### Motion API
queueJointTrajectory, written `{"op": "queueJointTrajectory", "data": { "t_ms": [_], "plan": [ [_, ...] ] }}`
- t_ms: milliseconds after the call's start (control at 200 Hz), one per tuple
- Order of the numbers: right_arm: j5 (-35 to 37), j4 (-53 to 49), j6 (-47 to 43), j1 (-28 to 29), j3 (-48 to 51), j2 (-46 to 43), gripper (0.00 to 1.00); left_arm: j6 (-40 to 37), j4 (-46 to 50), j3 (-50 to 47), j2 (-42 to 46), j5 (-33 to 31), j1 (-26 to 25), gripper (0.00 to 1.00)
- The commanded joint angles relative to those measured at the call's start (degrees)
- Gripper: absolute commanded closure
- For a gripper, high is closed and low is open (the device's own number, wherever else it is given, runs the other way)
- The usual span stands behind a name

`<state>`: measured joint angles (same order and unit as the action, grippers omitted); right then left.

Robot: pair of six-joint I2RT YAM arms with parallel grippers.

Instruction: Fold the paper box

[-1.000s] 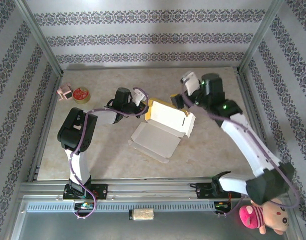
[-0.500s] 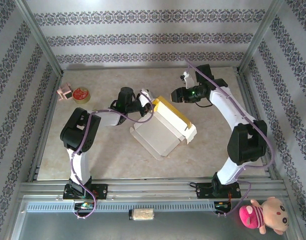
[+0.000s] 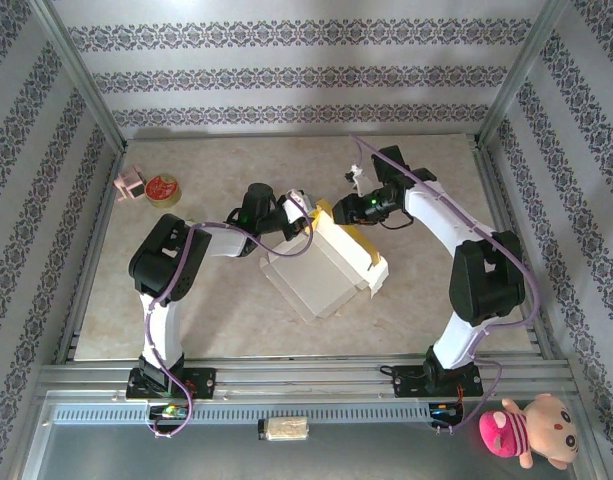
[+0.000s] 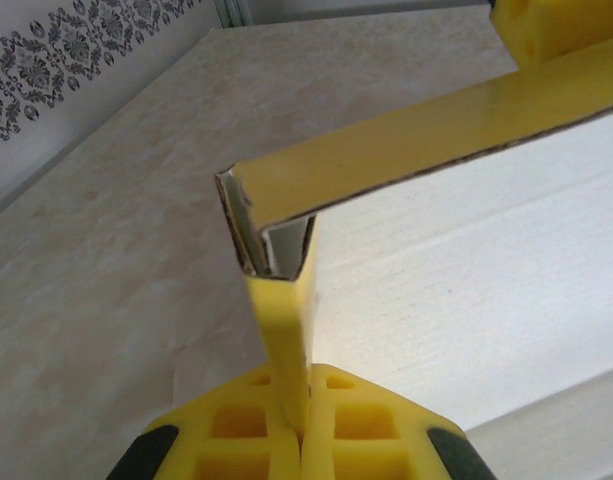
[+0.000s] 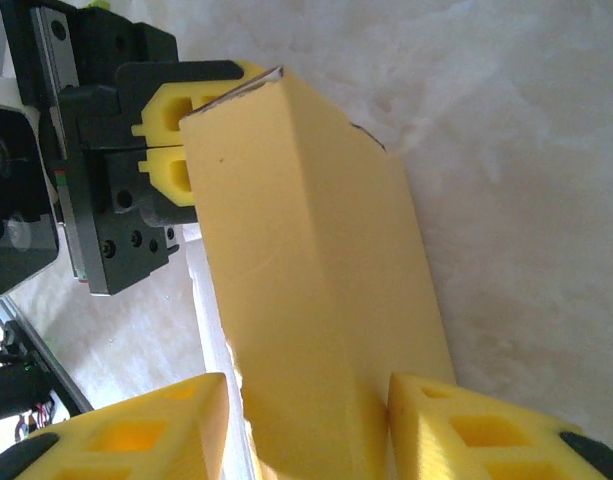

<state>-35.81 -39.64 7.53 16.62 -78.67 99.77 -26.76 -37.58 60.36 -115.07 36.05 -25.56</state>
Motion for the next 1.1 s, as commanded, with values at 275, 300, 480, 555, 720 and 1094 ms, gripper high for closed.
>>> {"op": "queueJointTrajectory", "data": {
  "t_ms": [275,300,480,555,720,1094],
  "plan": [
    [5.23,-0.92,-2.12,5.36,-0.02,2.88,0.60,-6.62,0.93,-0.12,-2.19,-2.08,-0.89,0.78],
    [6.02,-0.94,-2.37,5.78,-0.15,2.89,0.61,-6.85,1.25,-0.02,-2.18,-2.13,-0.89,0.77],
    [11.78,-1.33,-4.84,8.64,-0.60,2.77,0.63,-8.30,1.81,-0.09,-2.27,-2.92,-0.89,0.75],
    [14.20,-1.90,-5.48,9.59,-0.86,2.80,0.64,-8.46,1.79,0.09,-2.42,-2.54,-0.84,0.80],
    [16.80,-2.18,-5.58,10.95,-0.95,2.46,0.64,-8.13,2.38,1.00,-2.99,-2.30,-0.90,0.97],
    [21.33,-0.27,-3.47,12.49,0.11,1.09,0.63,-3.60,-2.61,1.37,-3.94,-2.48,-0.89,0.86]
  ]
}}
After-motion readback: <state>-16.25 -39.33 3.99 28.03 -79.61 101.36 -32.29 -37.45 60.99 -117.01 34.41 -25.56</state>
